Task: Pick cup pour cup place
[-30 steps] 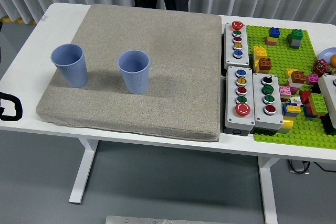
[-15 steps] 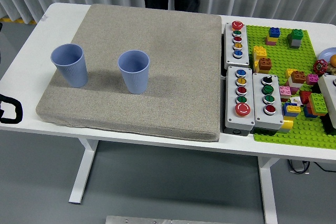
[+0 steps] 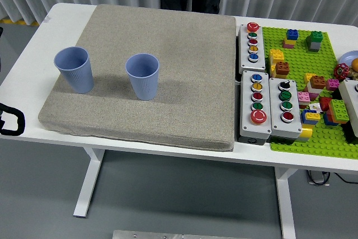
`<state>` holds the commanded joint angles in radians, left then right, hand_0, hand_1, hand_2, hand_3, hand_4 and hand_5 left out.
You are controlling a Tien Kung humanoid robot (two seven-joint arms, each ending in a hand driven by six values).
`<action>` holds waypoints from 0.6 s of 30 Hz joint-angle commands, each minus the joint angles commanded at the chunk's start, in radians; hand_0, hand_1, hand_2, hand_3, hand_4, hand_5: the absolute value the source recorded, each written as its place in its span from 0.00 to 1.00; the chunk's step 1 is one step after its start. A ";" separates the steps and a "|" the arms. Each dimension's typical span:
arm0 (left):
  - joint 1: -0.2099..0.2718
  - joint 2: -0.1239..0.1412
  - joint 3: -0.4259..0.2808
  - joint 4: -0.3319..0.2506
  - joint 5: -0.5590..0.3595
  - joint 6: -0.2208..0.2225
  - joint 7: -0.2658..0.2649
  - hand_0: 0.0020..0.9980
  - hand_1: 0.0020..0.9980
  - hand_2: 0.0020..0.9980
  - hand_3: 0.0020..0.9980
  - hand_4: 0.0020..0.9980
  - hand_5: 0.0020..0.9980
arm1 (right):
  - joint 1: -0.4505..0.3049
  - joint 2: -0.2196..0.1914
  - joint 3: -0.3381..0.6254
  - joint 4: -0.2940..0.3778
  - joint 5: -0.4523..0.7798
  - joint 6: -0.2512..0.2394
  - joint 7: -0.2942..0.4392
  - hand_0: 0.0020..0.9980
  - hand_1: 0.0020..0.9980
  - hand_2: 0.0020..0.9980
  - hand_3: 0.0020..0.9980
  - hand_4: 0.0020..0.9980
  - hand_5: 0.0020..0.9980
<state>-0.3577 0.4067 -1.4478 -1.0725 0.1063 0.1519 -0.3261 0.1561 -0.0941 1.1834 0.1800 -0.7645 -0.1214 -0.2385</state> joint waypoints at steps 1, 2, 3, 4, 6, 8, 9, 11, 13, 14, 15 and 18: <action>0.002 0.000 -0.001 0.000 0.000 0.000 0.000 0.79 0.78 0.87 0.88 0.96 0.92 | 0.000 0.000 0.000 0.000 -0.001 0.000 0.000 0.72 0.69 0.74 0.70 0.32 0.26; 0.002 0.000 -0.002 0.000 0.001 0.000 0.000 0.79 0.78 0.87 0.88 0.96 0.92 | 0.000 0.000 0.000 0.000 -0.002 0.000 0.000 0.72 0.69 0.74 0.70 0.32 0.26; 0.002 -0.001 -0.007 -0.002 0.005 0.001 0.001 0.79 0.78 0.87 0.88 0.96 0.92 | 0.001 0.000 -0.003 0.000 0.004 -0.001 0.001 0.72 0.69 0.74 0.70 0.32 0.26; 0.002 -0.002 -0.010 -0.002 0.007 0.001 0.002 0.79 0.78 0.87 0.88 0.96 0.92 | 0.002 0.000 -0.003 0.000 0.005 -0.002 0.002 0.72 0.69 0.74 0.70 0.32 0.26; -0.001 -0.004 -0.010 -0.003 0.011 0.002 0.003 0.79 0.78 0.87 0.88 0.96 0.92 | 0.005 0.000 -0.004 0.000 0.007 -0.001 0.001 0.72 0.69 0.74 0.70 0.32 0.26; -0.002 -0.004 -0.008 -0.003 0.010 0.002 0.004 0.79 0.78 0.87 0.88 0.96 0.92 | 0.006 -0.001 -0.007 0.000 0.011 -0.001 0.002 0.72 0.69 0.74 0.70 0.32 0.26; -0.003 -0.004 -0.008 -0.003 0.011 0.002 0.005 0.79 0.78 0.87 0.88 0.96 0.92 | 0.007 -0.001 -0.009 0.000 0.017 -0.001 0.003 0.72 0.69 0.74 0.70 0.32 0.26; -0.003 -0.003 -0.008 -0.004 0.012 0.002 0.005 0.79 0.78 0.87 0.88 0.96 0.92 | 0.008 -0.002 -0.011 0.000 0.022 -0.002 0.004 0.72 0.69 0.74 0.70 0.32 0.26; -0.007 -0.002 -0.008 -0.004 0.012 0.002 0.005 0.79 0.78 0.87 0.88 0.96 0.91 | 0.009 -0.002 -0.013 0.000 0.028 -0.003 0.006 0.72 0.69 0.74 0.70 0.32 0.26; -0.008 -0.002 -0.008 -0.005 0.012 0.001 0.005 0.79 0.78 0.87 0.88 0.96 0.91 | 0.010 -0.002 -0.011 0.000 0.027 -0.003 0.006 0.72 0.69 0.74 0.70 0.32 0.26; -0.009 -0.002 -0.008 -0.006 0.012 0.001 0.005 0.79 0.78 0.87 0.88 0.96 0.91 | 0.010 -0.002 -0.011 0.000 0.026 -0.003 0.005 0.72 0.69 0.74 0.70 0.32 0.26; -0.013 -0.004 -0.008 -0.005 0.013 0.002 0.006 0.79 0.78 0.87 0.88 0.96 0.91 | 0.011 -0.001 -0.010 0.000 0.026 -0.003 0.005 0.72 0.69 0.74 0.70 0.32 0.26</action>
<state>-0.3703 0.4025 -1.4555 -1.0771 0.1192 0.1539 -0.3201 0.1666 -0.0956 1.1738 0.1800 -0.7388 -0.1244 -0.2333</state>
